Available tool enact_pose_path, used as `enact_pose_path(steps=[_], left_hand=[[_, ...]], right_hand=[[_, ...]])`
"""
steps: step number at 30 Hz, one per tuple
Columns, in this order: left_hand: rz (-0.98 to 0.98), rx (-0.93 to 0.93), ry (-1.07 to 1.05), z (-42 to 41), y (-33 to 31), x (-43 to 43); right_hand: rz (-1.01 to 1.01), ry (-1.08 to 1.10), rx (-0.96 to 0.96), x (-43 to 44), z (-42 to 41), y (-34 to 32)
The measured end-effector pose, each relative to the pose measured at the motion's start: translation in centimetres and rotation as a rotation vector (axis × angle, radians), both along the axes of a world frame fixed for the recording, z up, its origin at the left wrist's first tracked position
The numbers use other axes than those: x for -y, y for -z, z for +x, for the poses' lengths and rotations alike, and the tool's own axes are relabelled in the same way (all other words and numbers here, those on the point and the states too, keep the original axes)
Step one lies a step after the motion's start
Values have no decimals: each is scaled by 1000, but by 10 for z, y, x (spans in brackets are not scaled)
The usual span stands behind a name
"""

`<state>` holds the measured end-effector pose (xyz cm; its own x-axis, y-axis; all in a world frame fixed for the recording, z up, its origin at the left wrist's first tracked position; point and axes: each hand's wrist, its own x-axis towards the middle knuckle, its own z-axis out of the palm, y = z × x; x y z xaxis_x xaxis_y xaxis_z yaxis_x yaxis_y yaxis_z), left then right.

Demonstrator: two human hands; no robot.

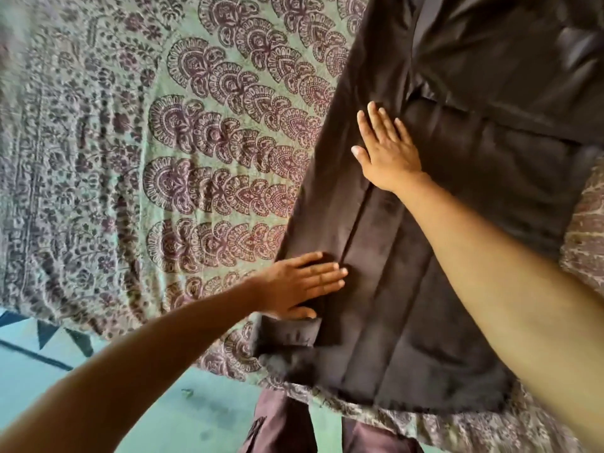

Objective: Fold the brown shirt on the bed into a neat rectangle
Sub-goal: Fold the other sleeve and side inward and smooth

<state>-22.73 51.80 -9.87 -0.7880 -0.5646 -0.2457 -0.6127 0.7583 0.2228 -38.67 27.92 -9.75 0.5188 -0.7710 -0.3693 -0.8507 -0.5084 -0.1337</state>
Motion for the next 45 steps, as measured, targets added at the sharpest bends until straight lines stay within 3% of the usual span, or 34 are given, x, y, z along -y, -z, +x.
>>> enact_pose_path(steps=[5, 10, 13, 18, 24, 26, 30, 34, 43, 45], left_hand=[[70, -32, 159, 8, -4, -76], [-17, -98, -212, 20, -15, -11], [-42, -34, -298, 35, -10, 31], [-68, 1, -127, 35, 8, -22], [59, -14, 184, 48, -6, -120], [25, -43, 149, 45, -10, -106], [-84, -66, -154, 33, -11, -23], [-104, 24, -249, 34, -2, 13], [-39, -61, 126, 41, 8, -120], [-32, -131, 83, 41, 0, -115]], right_hand=[[-29, 66, -67, -12, 13, -13], [-42, 86, 187, -70, 18, -14], [-2, 78, 155, -92, 12, -5], [12, 64, 24, -86, 13, -5], [29, 93, -4, -88, 17, -10], [5, 97, 31, -89, 18, -13], [-43, 98, 37, -105, 9, -11], [-26, 135, -28, -102, 10, -13], [-2, 120, -18, -105, 8, -13], [-21, 113, 7, -109, 6, -14]])
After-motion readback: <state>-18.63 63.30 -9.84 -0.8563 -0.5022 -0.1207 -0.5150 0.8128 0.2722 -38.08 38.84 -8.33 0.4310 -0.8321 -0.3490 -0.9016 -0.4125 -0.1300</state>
